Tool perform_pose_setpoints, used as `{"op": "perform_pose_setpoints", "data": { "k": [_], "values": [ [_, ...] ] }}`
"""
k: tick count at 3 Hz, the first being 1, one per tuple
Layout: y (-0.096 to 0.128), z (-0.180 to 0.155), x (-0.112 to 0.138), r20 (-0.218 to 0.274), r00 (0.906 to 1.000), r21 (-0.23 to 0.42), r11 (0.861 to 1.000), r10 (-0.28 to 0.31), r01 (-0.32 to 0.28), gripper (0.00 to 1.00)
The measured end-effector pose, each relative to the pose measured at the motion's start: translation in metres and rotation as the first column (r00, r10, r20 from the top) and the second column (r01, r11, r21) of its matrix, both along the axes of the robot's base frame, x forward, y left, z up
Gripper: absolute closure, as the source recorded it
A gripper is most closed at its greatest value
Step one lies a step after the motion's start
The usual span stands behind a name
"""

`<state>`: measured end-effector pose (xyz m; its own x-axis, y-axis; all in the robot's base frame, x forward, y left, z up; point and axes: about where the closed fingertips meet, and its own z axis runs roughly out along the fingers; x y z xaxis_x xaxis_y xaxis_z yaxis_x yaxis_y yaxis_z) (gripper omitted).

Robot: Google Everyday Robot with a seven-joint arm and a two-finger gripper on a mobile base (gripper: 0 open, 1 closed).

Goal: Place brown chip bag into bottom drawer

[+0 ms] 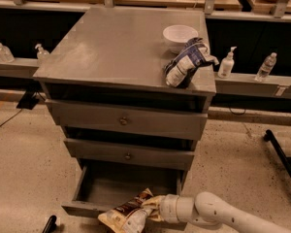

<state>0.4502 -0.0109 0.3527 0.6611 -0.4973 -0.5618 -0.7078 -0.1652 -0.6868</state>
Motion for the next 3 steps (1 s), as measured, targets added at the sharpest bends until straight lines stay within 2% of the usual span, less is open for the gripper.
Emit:
{"op": "perform_pose_setpoints", "data": {
  "k": [1, 2, 3],
  "values": [
    [-0.008, -0.002, 0.014, 0.028, 0.9976, -0.019, 0.998, -0.063, 0.064, 1.0],
    [-0.023, -0.002, 0.042, 0.059, 0.989, -0.06, 0.988, -0.136, 0.139, 1.0],
    [-0.042, -0.016, 0.073, 0.05, 0.9805, -0.079, 0.978, -0.19, 0.194, 1.0]
  ]
}}
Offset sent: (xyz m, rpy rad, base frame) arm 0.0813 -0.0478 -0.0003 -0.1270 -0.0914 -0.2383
